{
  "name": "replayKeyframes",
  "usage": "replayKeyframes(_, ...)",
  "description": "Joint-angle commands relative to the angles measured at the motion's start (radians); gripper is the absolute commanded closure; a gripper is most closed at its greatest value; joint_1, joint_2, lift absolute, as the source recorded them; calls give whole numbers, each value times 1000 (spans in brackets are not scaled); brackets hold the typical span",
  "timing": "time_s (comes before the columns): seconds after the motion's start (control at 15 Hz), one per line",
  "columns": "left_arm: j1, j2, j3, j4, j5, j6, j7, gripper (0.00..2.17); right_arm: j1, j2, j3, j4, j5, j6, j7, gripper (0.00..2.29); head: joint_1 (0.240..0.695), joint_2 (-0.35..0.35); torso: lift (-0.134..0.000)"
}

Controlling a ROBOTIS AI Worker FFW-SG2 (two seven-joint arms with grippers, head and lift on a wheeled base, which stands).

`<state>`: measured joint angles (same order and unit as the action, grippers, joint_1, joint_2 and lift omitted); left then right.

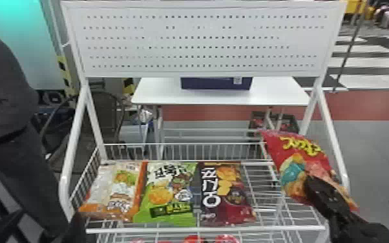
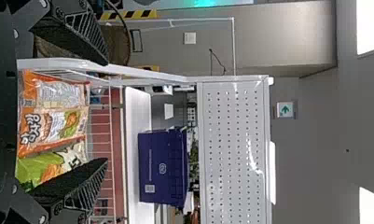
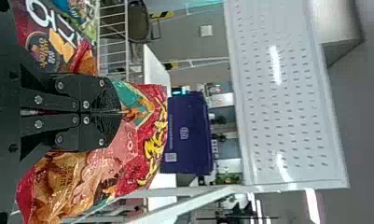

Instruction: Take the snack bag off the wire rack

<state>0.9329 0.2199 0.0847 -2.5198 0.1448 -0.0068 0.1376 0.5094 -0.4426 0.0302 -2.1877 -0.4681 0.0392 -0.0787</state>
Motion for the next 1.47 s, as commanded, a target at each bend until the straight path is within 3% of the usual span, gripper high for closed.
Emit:
replayKeyframes(0.0,3,1,7,-2,4,0,0,164,147,-21,-44,-69,9,-126,-6,2192,499,0,0)
replayKeyframes(0.2,1,6,12,-1,12,0,0,164,270,-36,-108,-101,9,-163,-50,2192,499,0,0)
replayKeyframes(0.47,1,7,13,-2,15,0,2,164,366,-42,-142,-95,20,-341,-70,2192,499,0,0)
replayKeyframes(1.4,7,7,15,-5,13,0,4,164,373,-39,-142,-104,25,-341,-70,2192,499,0,0)
